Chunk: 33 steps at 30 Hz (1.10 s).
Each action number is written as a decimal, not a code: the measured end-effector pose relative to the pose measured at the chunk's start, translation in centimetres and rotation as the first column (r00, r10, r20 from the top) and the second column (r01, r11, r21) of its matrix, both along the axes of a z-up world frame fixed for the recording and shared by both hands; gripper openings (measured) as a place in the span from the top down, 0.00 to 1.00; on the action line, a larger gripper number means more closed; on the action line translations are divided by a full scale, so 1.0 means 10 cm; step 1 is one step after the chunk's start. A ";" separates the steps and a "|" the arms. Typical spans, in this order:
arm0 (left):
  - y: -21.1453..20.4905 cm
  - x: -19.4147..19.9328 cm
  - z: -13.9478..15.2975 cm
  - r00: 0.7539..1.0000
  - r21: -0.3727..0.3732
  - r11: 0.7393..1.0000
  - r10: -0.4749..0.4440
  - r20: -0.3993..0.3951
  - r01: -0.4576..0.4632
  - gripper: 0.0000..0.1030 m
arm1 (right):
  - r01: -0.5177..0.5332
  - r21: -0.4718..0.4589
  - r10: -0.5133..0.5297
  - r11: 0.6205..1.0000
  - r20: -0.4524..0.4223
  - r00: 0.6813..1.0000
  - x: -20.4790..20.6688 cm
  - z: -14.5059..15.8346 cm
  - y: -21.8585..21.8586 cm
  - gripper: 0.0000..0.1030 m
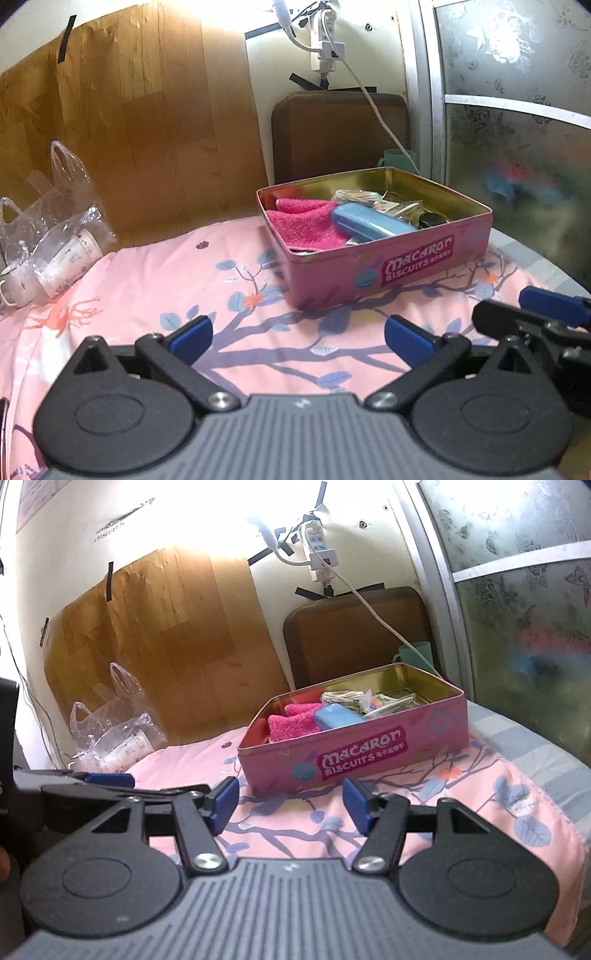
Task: Organize soft objects
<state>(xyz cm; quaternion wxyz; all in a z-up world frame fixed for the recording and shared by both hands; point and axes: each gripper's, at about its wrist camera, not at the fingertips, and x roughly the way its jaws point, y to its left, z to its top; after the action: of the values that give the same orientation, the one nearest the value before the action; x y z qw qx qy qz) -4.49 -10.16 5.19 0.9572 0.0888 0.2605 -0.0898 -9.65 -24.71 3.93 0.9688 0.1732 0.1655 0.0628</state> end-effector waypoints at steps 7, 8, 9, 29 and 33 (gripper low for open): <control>0.00 0.08 -0.09 1.000 0.000 1.000 -0.004 -0.025 0.004 0.00 | 0.042 0.040 -0.041 0.998 -0.008 0.999 0.04 -0.02 -0.13 0.35; 0.00 0.09 -0.11 1.000 0.000 1.000 -0.004 -0.029 0.004 0.00 | 0.050 0.049 -0.049 0.998 -0.006 0.999 0.05 -0.02 -0.16 0.32; 0.00 0.10 -0.12 1.000 0.002 1.000 -0.002 -0.030 0.002 0.00 | 0.059 0.054 -0.059 0.997 -0.002 0.998 0.06 -0.03 -0.17 0.29; -0.08 0.18 -0.27 0.999 0.065 0.998 0.002 -0.037 0.000 0.00 | 0.091 0.123 -0.084 0.988 -0.059 0.995 0.14 -0.16 -0.30 0.25; -0.08 0.17 -0.27 0.999 0.067 0.998 0.001 -0.046 0.002 0.00 | 0.096 0.126 -0.089 0.987 -0.058 0.994 0.13 -0.15 -0.30 0.25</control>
<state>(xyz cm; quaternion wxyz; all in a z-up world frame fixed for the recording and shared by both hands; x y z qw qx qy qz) -2.74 -10.99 2.49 0.9474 0.1189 0.2852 -0.0835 -8.33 -27.69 2.39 0.9529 0.2445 0.1781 0.0237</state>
